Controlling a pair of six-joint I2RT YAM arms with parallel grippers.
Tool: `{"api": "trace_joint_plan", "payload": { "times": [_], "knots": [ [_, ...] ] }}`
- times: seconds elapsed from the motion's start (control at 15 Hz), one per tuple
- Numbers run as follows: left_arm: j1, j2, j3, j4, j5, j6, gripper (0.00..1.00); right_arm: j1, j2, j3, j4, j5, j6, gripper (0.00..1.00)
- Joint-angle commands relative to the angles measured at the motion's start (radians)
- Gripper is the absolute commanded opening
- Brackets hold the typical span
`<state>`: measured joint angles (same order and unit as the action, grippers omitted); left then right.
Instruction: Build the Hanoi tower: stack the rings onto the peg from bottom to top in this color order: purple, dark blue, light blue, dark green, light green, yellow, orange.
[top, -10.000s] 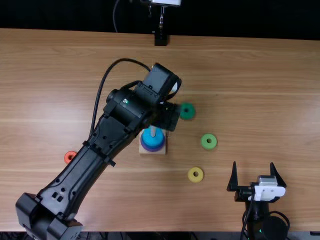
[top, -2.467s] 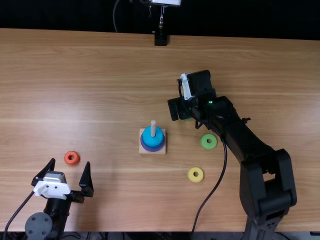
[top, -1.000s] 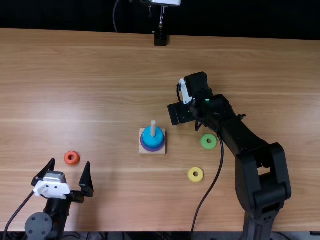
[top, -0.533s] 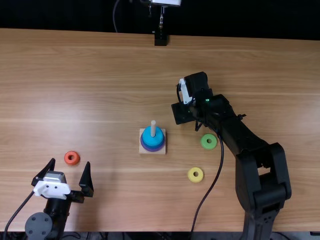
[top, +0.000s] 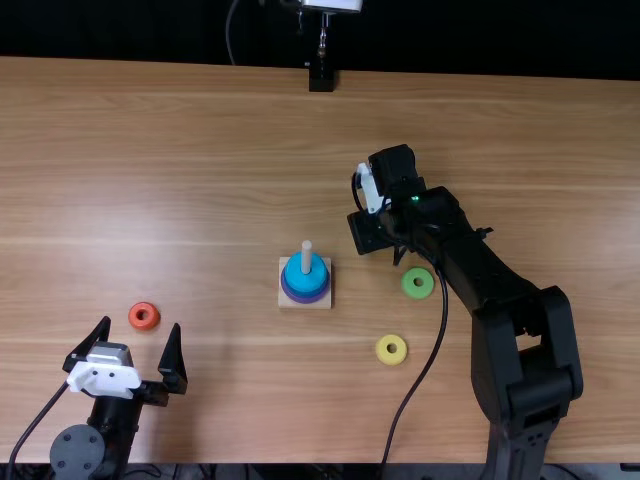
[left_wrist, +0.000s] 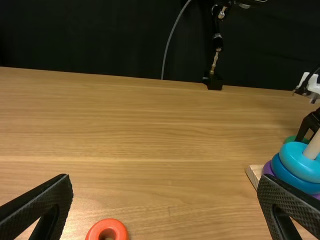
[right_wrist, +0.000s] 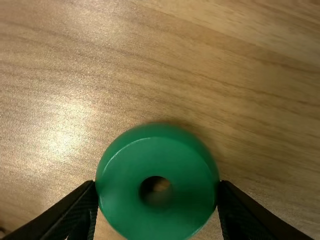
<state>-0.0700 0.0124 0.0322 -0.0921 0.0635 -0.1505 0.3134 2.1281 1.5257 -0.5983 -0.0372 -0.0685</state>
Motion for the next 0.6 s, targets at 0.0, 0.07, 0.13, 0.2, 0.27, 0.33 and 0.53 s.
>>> {"api": "trace_joint_plan", "payload": {
  "times": [0.0,0.07,0.13,0.2,0.27,0.33,0.53],
  "knots": [
    [0.013,-0.012,-0.032,-0.004,0.017,0.005,1.00,-0.011,0.030,0.014,-0.012,0.004,-0.036,0.00],
    [0.013,-0.012,-0.032,-0.004,0.017,0.005,1.00,-0.011,0.030,0.016,-0.014,0.004,-0.035,0.00],
    [0.013,-0.012,-0.032,-0.004,0.017,0.005,1.00,-0.011,0.026,0.016,-0.014,0.004,-0.038,0.00],
    [0.013,-0.012,-0.032,-0.004,0.017,0.005,1.00,-0.010,0.018,0.028,-0.014,0.004,-0.040,0.00],
    [0.013,-0.012,-0.032,-0.004,0.017,0.005,1.00,-0.008,0.012,0.051,-0.021,0.004,-0.042,0.00],
    [0.013,-0.012,-0.032,-0.004,0.017,0.005,1.00,-0.007,-0.005,0.059,-0.065,0.002,-0.042,0.00],
    [0.013,-0.012,-0.032,-0.004,0.017,0.005,1.00,0.003,-0.097,0.105,-0.192,-0.003,-0.068,0.00]
  ]
}}
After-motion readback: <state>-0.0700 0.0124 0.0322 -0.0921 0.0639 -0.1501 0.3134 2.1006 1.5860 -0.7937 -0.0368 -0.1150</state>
